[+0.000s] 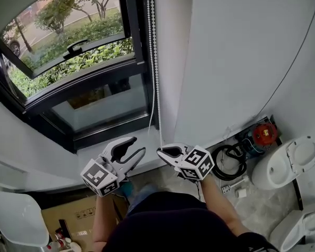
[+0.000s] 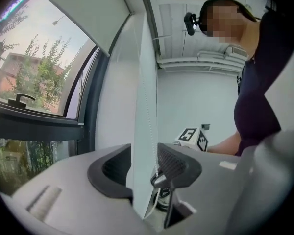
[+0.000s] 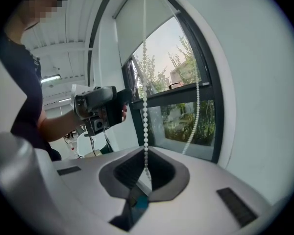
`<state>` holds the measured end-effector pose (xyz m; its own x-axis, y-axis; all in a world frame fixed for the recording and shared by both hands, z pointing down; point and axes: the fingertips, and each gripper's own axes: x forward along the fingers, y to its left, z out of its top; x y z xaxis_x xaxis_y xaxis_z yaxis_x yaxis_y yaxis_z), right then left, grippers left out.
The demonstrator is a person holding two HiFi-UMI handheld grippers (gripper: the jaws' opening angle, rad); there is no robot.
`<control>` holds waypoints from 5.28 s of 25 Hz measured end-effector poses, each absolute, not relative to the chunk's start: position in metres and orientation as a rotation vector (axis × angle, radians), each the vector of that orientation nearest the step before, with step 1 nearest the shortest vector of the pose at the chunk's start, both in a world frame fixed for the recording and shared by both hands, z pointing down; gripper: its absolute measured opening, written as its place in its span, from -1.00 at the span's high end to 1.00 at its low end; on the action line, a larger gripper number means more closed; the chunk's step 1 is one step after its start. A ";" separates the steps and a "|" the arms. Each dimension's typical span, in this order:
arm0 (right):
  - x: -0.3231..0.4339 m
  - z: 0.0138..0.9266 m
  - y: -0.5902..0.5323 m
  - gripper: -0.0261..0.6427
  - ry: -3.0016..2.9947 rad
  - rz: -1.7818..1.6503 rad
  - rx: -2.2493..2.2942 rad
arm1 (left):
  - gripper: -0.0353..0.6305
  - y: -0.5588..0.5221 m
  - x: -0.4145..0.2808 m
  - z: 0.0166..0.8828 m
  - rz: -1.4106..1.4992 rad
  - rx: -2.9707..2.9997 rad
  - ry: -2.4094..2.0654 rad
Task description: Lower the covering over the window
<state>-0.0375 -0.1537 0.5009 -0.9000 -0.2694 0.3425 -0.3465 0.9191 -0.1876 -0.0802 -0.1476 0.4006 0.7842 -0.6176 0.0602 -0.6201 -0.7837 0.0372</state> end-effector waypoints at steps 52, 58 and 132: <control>-0.052 0.578 -0.111 0.83 -2.467 0.377 0.335 | 0.82 -0.151 -0.040 0.400 -0.171 2.837 -0.485; -0.051 0.524 -0.118 0.61 -2.611 0.344 0.426 | 0.82 -0.148 -0.055 0.398 -0.230 2.839 -0.478; -0.066 0.376 -0.146 0.89 -3.022 0.219 0.674 | 0.50 -0.108 -0.054 0.470 -0.089 2.752 -0.329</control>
